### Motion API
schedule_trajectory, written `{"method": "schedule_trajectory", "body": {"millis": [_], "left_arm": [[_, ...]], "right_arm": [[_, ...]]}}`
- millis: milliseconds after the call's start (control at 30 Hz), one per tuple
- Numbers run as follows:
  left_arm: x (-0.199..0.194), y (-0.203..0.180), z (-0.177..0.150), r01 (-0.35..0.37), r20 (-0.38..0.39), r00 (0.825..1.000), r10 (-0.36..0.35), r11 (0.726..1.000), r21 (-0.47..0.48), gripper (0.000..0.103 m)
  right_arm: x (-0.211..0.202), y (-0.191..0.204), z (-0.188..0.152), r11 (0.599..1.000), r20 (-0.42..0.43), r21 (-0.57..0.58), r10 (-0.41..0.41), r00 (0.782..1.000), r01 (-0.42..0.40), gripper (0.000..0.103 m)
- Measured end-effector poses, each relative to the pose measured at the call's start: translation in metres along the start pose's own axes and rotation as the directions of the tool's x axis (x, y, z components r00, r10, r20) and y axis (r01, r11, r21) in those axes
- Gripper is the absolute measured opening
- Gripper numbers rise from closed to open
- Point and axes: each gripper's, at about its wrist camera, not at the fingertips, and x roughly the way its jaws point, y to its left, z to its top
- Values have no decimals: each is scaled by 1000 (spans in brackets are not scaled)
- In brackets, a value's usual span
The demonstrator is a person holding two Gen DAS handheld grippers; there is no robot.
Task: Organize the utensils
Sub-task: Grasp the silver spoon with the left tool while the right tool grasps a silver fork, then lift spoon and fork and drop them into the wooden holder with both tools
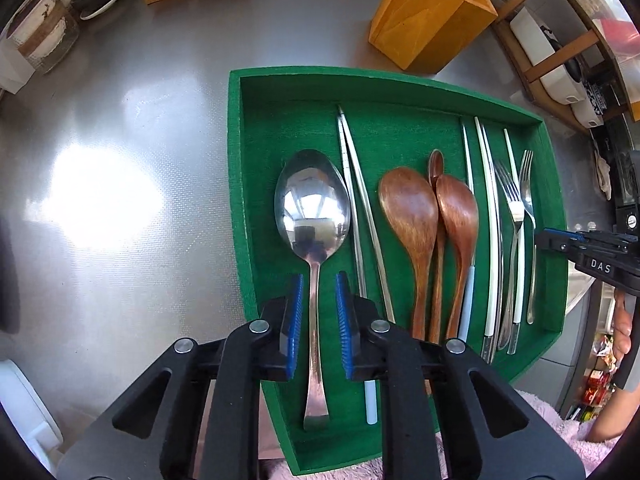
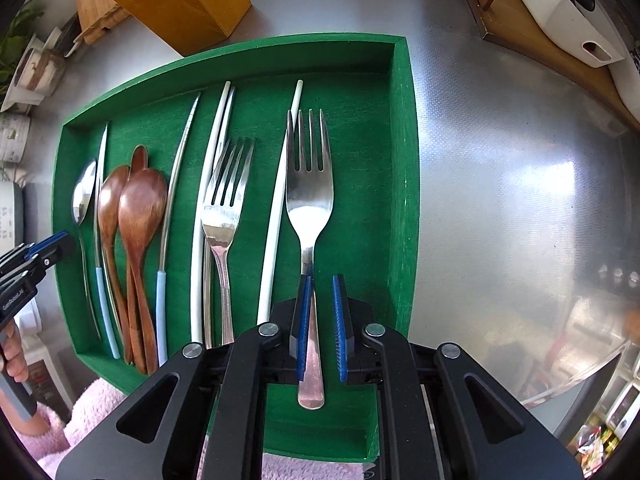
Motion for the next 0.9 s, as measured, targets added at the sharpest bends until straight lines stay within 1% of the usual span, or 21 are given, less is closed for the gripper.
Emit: {"method": "schedule_trajectory", "body": {"millis": [67, 133, 233, 367, 467, 533, 567, 633, 667, 733, 867, 900], "left_arm": [[4, -1, 2, -23, -5, 1000, 23, 1000, 6, 15], [8, -2, 4, -37, -16, 999, 37, 999, 10, 15], [15, -1, 6, -50, -38, 998, 51, 999, 16, 15], [15, -3, 10, -57, -42, 997, 58, 998, 31, 15], [17, -8, 12, -86, -47, 995, 89, 994, 64, 15], [21, -20, 14, -116, -46, 992, 121, 989, 93, 15], [22, -26, 15, -132, -45, 990, 137, 986, 105, 15], [24, -31, 15, -166, -38, 984, 172, 978, 126, 8], [25, -33, 16, -163, -36, 985, 169, 978, 130, 5], [25, -31, 17, -139, -38, 989, 145, 982, 124, 4], [24, -24, 18, -58, -54, 997, 63, 994, 91, 3], [22, -23, 17, -43, -48, 998, 48, 995, 89, 3]], "right_arm": [[3, -4, 1, 1000, -5, -9, -4, 1000, 4, 12], [2, 1, 5, 1000, -18, -14, -3, 1000, 2, 12], [3, 7, 11, 1000, -30, -11, 1, 1000, -1, 14], [10, 9, 12, 1000, -58, -19, 3, 998, -4, 14], [13, 11, 19, 1000, -77, -20, -2, 997, 0, 14], [13, 12, 19, 999, -90, -32, -25, 996, 23, 11], [13, 15, 18, 999, -87, -40, -38, 995, 34, 10], [13, 19, 17, 997, -79, -52, -60, 995, 56, 8], [13, 18, 18, 997, -78, -46, -58, 995, 54, 8], [13, 15, 18, 999, -78, -25, -35, 996, 33, 8], [14, 2, 15, 999, -81, 9, 47, 996, -46, 7], [16, -3, 13, 998, -80, 16, 60, 995, -59, 7]]}}
